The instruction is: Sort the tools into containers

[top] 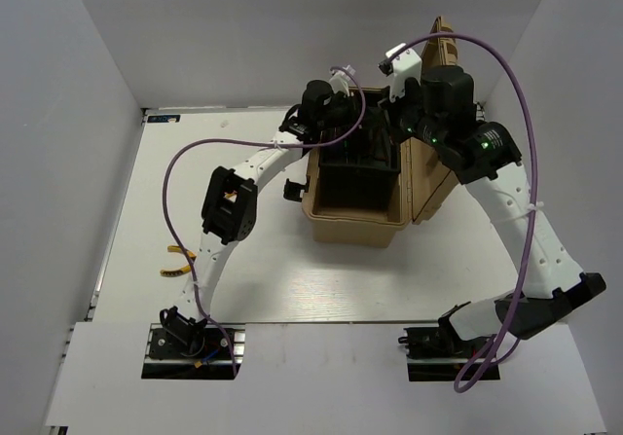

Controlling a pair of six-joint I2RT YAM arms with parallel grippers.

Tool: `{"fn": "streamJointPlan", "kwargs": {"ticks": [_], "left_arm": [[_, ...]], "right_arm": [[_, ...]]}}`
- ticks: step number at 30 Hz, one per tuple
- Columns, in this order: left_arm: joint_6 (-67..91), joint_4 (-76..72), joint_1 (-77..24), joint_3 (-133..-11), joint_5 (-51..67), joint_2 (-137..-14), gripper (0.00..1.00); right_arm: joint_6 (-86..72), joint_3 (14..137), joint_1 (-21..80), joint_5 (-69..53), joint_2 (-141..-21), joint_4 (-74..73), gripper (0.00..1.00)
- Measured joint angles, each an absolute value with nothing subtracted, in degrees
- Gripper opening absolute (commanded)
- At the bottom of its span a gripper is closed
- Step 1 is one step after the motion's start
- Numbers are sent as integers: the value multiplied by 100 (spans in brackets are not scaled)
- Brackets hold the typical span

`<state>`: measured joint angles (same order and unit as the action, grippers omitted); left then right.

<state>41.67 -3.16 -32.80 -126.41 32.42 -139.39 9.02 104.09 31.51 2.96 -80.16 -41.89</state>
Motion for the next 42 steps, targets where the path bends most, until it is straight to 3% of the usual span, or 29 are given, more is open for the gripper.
{"fn": "streamJointPlan", "kwargs": {"ticks": [3,6,11,13,14,15,16,17,18,21,22,25,26,27,28,30,31,33,37,42], "left_arm": [[4195,-172,-3304,-12641,3118,-14005,44],[4263,-158,-3326,-12700,3070,-13990,67],[4193,-119,-3361,-12790,2884,-13900,67],[4139,-27,-3365,-12792,2856,-13863,50],[4084,45,-3365,-12792,2821,-13823,38],[4016,161,-3363,-12766,2759,-13762,25],[3892,285,-3352,-12626,2689,-13609,4],[3726,475,-3341,-12396,2585,-13353,0],[3575,626,-3328,-12123,2427,-13058,0],[2936,1282,-3258,-11021,1682,-11797,0],[2716,1468,-3221,-10626,1345,-11290,0],[2167,2128,-2998,-9911,377,-10079,20],[2025,2331,-2884,-9743,62,-9778,37],[1918,2475,-2740,-9507,-248,-9524,44],[1804,2635,-2587,-9233,-510,-9330,50],[1699,2788,-2259,-8558,-884,-9113,60],[1669,2827,-2060,-8103,-996,-9061,61],[1629,3006,-1726,-7352,-1118,-9113,62],[1474,3299,-1129,-6403,-1135,-9314,60],[1238,3175,-740,-6276,-985,-9537,56]], "right_arm": [[899,10313,3148,287,-8016,-4195,0],[899,10215,3146,281,-8014,-4195,0],[902,10071,3146,244,-8001,-4178,0],[904,10029,3144,193,-7985,-4198,3],[921,10027,3135,106,-7981,-4195,9],[934,10027,3124,25,-7968,-4198,12],[987,10027,3111,-108,-7944,-4215,14],[1059,10027,3103,-268,-7913,-4237,17],[1138,10020,3092,-462,-7874,-4268,17],[1448,9883,3072,-1162,-7719,-4368,0],[1514,9793,3072,-1424,-7666,-4381,0],[1575,9577,3094,-2049,-7649,-4416,0],[1581,9524,3094,-2213,-7684,-4431,0],[1584,9483,3103,-2373,-7738,-4438,0],[1584,9463,3124,-2499,-7815,-4449,9],[1568,9454,3159,-2716,-8018,-4451,17],[1573,9454,3179,-2799,-8121,-4451,25],[1586,9454,3234,-2954,-8326,-4458,30],[1699,9454,3304,-3242,-8611,-4469,30],[1798,9454,3345,-3452,-8753,-4482,29]]}}
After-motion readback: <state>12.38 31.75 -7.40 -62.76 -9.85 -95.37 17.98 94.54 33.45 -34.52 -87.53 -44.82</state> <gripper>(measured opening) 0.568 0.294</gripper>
